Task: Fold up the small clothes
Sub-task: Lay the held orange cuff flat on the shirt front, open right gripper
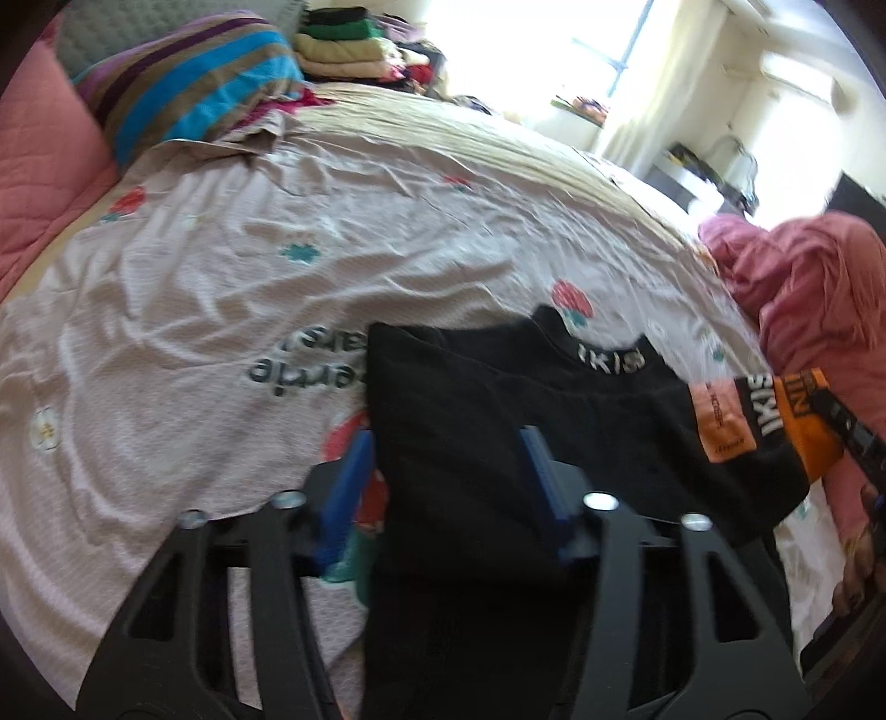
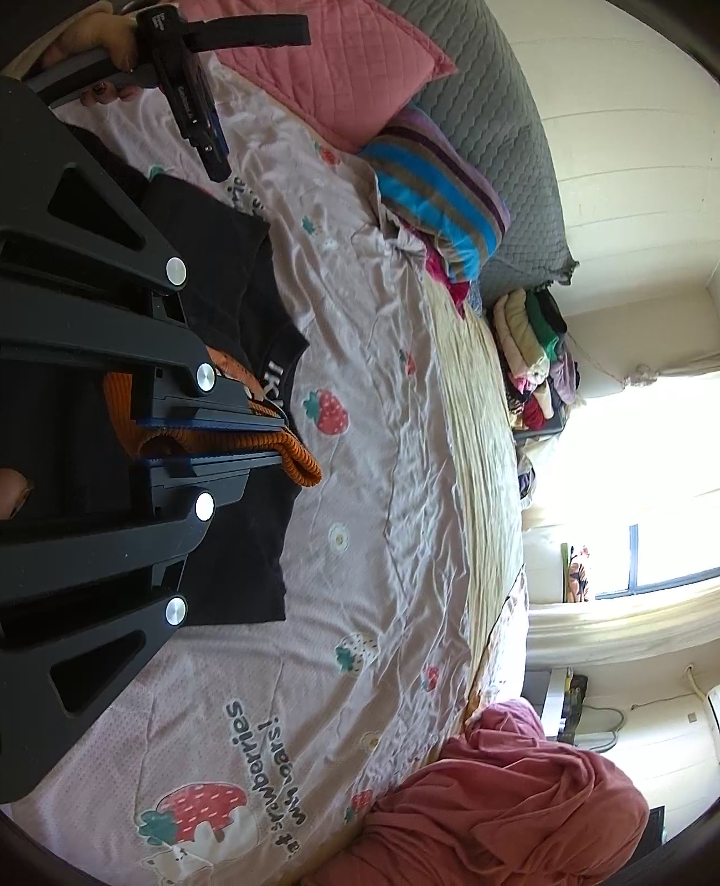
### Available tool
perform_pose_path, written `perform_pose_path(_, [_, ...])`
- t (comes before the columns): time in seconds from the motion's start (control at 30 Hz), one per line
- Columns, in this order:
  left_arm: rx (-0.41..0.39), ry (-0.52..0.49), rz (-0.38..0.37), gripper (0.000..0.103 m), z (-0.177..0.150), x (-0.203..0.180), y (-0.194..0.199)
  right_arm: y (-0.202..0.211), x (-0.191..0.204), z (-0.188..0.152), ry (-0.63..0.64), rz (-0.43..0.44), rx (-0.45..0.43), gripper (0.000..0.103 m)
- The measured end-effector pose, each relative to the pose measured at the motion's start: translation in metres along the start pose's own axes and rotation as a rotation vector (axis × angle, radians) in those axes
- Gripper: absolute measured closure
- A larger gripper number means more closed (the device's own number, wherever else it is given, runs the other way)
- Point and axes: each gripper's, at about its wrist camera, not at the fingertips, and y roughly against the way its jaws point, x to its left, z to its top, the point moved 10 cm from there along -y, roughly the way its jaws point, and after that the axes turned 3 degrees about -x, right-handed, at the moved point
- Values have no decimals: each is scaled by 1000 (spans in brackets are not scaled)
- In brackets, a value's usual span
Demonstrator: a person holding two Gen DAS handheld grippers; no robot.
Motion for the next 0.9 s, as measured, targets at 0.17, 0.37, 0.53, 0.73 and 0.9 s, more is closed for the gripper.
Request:
perform_pose_path(0.17, [25, -26, -27, 69, -7, -10, -9, -3, -9, -8, -2, -20, 11, 97])
perform_pose_path(0.37, [55, -44, -47, 69, -16, -18, -17, -10, -19, -20, -14, -41, 45, 97])
perform_pose_path(0.53, [60, -63, -55, 69, -19, -24, -18, -14, -23, -28, -29, -49, 62, 97])
perform_pose_path(0.73, [67, -75, -69, 69, -20, -29, -18, -17, -27, -35, -33, -82, 78, 94])
perform_pose_path(0.9, [80, -92, -84, 69, -23, -36, -19, -16, -28, -39, -25, -100, 86, 82])
